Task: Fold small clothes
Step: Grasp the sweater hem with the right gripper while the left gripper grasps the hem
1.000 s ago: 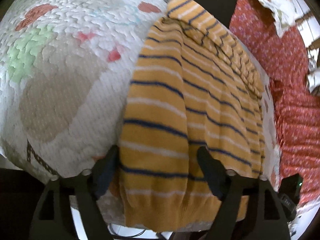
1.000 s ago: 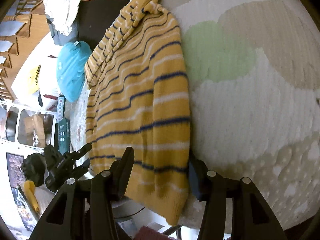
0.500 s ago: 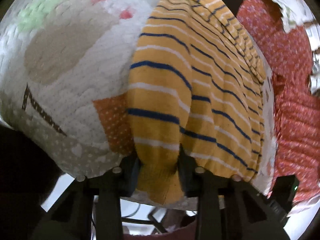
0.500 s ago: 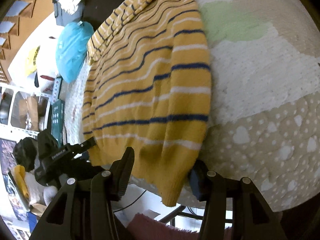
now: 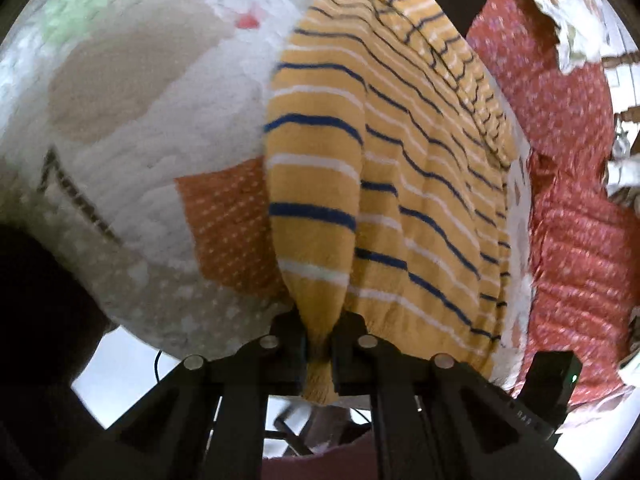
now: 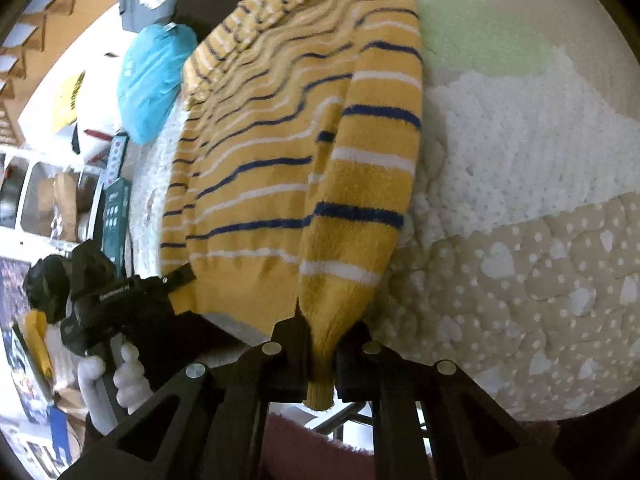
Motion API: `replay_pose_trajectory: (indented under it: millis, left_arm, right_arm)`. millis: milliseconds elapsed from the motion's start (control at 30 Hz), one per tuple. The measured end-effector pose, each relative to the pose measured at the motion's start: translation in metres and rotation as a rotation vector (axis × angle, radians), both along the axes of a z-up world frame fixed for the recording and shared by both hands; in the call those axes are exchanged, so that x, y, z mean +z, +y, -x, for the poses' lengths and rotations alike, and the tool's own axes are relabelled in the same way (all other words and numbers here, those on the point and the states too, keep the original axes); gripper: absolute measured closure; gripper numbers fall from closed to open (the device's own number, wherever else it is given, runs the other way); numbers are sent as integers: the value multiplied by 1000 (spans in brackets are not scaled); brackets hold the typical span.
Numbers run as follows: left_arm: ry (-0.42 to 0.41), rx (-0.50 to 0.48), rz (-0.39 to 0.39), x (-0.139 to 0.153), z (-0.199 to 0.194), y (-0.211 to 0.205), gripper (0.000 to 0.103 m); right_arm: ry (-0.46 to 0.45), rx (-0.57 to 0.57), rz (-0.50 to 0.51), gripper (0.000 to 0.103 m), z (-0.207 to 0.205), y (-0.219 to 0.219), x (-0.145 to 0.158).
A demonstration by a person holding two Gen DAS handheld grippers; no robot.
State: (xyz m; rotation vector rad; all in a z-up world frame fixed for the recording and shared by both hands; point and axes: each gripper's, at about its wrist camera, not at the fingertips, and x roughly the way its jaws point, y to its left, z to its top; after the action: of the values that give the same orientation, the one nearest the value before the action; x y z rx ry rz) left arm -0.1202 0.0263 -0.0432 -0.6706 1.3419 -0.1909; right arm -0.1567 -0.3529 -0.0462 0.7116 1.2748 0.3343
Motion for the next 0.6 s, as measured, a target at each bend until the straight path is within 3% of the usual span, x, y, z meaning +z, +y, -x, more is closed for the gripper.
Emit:
replay_pose_trajectory:
  millis: [267,400,600]
  left_arm:
    - [-50,3,17,34,33,10,95]
    - [-34,9,72,30,57,11,95]
    - [-58,42,101,43,52,16,95]
  right_arm:
    - [-55,57,-37,96,29,-9,33]
    - [-24,63,-71,96,48,-15,31]
    - [-59,41,-74,96,45,-19,43]
